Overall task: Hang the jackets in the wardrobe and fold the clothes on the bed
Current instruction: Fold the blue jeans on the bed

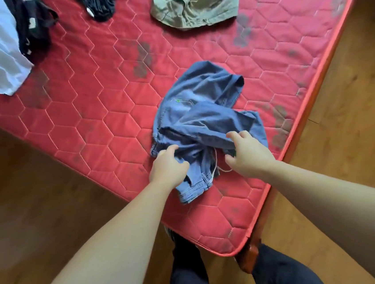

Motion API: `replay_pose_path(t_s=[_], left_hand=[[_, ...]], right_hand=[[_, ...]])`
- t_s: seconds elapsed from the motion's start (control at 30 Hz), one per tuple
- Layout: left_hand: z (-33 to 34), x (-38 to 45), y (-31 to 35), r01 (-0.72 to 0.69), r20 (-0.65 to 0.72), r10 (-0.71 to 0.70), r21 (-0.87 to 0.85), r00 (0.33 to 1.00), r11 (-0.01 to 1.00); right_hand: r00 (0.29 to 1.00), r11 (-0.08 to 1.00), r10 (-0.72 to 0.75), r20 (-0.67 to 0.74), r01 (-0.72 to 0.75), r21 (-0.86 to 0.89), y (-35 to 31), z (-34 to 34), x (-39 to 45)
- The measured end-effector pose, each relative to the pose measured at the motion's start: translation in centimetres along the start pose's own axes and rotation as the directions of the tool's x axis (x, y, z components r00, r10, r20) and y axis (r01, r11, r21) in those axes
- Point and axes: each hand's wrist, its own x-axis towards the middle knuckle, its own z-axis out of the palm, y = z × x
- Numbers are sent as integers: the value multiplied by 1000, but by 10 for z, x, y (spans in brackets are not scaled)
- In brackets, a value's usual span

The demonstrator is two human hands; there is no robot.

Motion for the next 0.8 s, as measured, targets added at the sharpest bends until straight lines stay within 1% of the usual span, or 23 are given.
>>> replay_pose_path(t_s=[0.1,0.17,0.23,0.3,0.33,0.4,0.43,0.47,0.5,0.53,0.57,0.6,0.67,0.7,0.73,0.8], left_hand=[[7,10,-2,114,-47,-113,5,992,994],[22,11,-12,222,-50,-223,-20,974,975],[44,9,-23,334,-37,-338,-88,940,938],[66,7,-32,457,13,-464,-202,886,866],[77,6,-38,508,42,-519,-288,854,812],[95,5,-43,551,114,-571,-468,813,691],[101,4,-45,542,145,-567,-551,811,634],[105,5,-46,517,166,-543,-616,823,594],[107,5,-45,488,188,-506,-667,842,564],[107,6,-42,453,205,-459,-711,865,537],[103,6,-37,410,203,-406,-743,891,529],[98,8,-31,361,186,-352,-759,917,541],[80,10,-19,290,166,-263,-776,951,560],[70,11,-13,272,176,-224,-795,959,542],[58,12,-9,260,188,-189,-816,964,516],[36,9,-1,220,174,-137,-829,975,514]], right_hand=[[999,999,-50,15,50,-14,4,2,25],[993,995,-95,73,97,-26,8,17,39],[980,989,-137,147,143,-33,10,37,48],[957,985,-157,243,169,-31,12,59,51],[945,984,-165,281,179,-24,12,71,50],[918,980,-180,353,199,-18,12,92,48],[897,978,-187,400,209,-11,11,101,45],[872,976,-197,448,217,6,9,109,42],[851,975,-207,482,220,30,7,117,38],[846,973,-222,485,221,61,3,123,33],[862,971,-238,447,215,103,0,128,30],[897,968,-244,370,199,154,-5,130,27],[959,953,-196,204,136,272,-14,128,28],[974,938,-143,178,76,338,-19,122,30],[978,906,-89,190,0,422,-24,114,34],[969,784,-8,247,-147,603,-32,94,40]])
